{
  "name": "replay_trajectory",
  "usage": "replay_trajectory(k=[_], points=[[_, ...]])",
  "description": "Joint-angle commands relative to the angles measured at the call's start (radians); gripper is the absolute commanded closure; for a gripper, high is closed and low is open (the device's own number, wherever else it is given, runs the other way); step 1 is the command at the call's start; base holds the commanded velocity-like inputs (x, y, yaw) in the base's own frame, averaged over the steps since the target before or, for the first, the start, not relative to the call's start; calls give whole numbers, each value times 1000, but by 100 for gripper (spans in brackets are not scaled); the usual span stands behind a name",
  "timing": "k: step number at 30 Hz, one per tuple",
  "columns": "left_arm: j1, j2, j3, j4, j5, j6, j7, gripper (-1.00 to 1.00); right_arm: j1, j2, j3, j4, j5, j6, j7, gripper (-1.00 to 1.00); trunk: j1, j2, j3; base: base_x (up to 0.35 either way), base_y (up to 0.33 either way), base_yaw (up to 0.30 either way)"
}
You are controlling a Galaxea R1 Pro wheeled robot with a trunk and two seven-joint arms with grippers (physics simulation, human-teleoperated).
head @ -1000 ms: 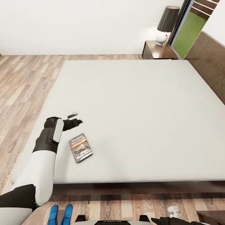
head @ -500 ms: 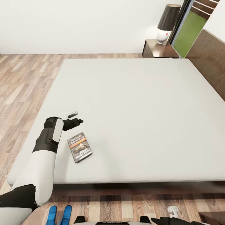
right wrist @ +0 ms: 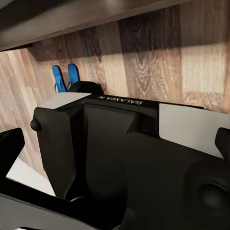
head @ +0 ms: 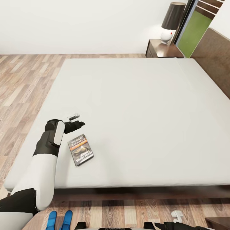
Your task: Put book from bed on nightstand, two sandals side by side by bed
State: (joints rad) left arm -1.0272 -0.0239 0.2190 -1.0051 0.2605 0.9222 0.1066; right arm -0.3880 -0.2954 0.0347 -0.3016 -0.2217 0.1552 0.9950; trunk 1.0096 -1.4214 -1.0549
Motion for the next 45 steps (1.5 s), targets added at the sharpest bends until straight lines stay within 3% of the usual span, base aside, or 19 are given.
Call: replay_trajectory(k=[1,9,17,40,45], points=[[-1,-1,2,-1,11,4,10,-100,0,-1,4,-1,-10,10,2,-100,4,-8,-4,0,0,0],[0,-1,3,-2,11,4,10,-100,0,-1,4,-1,-10,10,2,-100,35,-64,-29,0,0,0],[0,-1,5,-3,11,4,9,-100,0,-1,4,-1,-10,10,2,-100,35,-64,-29,0,0,0],[1,0,7,-3,11,3,10,-100,0,-1,4,-1,-10,10,2,-100,123,-225,-101,0,0,0],[1,1,7,-3,11,3,10,-100,0,-1,4,-1,-10,10,2,-100,123,-225,-101,0,0,0]])
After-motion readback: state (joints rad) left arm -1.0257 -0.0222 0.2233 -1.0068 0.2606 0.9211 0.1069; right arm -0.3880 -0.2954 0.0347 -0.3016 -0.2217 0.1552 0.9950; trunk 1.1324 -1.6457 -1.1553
